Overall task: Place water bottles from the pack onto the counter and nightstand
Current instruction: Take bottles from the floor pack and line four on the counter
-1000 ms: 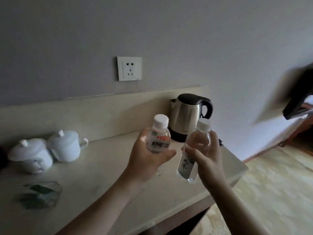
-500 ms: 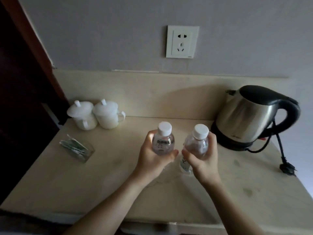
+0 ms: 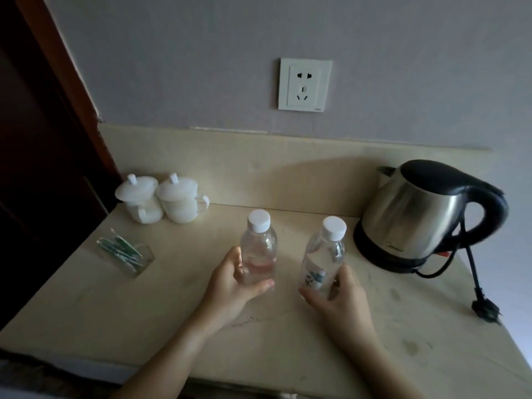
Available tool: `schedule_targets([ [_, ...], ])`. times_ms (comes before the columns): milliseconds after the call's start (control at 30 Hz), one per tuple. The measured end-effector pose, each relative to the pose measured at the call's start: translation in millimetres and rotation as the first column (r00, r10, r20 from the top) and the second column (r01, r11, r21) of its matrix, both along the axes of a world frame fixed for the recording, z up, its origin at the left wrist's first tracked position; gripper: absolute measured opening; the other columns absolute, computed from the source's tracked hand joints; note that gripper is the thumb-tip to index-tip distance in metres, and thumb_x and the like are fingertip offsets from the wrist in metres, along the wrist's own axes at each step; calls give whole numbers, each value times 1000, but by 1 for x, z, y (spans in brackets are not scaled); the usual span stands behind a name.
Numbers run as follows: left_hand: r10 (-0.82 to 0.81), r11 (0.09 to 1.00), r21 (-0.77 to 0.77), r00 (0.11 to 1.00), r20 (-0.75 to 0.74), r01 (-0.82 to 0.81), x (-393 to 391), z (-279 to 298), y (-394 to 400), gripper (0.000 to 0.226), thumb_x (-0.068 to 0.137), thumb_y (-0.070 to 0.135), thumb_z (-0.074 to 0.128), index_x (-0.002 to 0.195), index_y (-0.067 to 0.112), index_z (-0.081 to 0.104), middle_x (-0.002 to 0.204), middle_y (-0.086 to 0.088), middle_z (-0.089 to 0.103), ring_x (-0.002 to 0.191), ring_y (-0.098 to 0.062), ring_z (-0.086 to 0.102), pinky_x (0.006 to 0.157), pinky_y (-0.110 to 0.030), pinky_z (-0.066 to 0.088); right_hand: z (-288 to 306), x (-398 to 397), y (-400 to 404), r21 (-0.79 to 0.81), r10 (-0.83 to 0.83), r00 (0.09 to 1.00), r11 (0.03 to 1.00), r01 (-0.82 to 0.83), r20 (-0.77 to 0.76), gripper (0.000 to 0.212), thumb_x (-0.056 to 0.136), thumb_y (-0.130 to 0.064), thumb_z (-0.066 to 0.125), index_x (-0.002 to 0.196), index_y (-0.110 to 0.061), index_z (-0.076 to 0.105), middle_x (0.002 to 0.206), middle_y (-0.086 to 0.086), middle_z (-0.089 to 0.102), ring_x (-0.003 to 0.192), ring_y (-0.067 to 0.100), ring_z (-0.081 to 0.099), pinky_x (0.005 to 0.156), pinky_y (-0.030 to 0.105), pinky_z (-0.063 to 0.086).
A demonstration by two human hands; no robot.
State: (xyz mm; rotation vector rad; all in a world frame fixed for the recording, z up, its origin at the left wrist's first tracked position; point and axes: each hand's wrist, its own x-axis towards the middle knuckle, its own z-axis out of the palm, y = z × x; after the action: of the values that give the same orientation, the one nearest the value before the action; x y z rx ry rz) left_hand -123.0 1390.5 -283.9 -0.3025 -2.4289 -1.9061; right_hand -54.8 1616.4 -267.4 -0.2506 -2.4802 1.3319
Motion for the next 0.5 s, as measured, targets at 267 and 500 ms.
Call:
schedule_targets([
  [267, 231, 947, -201, 967, -110, -249, -1, 10, 20, 76, 47, 57, 89, 106, 45, 43, 101, 14, 62, 92, 1, 62, 70, -24, 53, 1, -22, 3, -90, 29, 998, 996, -23, 62, 50, 69, -43, 76, 110, -44, 48, 93, -27, 68, 87, -10, 60, 65, 23, 47],
  [500, 97, 989, -113, 995, -17, -99, -24, 13, 18, 38, 63, 34, 81, 94, 37, 58, 98, -2, 71, 91, -19, 71, 80, -51, 59, 0, -44, 5, -66, 31, 997, 997, -26, 76, 43, 76, -42, 74, 112, -40, 50, 92, -20, 66, 83, 0, 63, 68, 28, 50],
])
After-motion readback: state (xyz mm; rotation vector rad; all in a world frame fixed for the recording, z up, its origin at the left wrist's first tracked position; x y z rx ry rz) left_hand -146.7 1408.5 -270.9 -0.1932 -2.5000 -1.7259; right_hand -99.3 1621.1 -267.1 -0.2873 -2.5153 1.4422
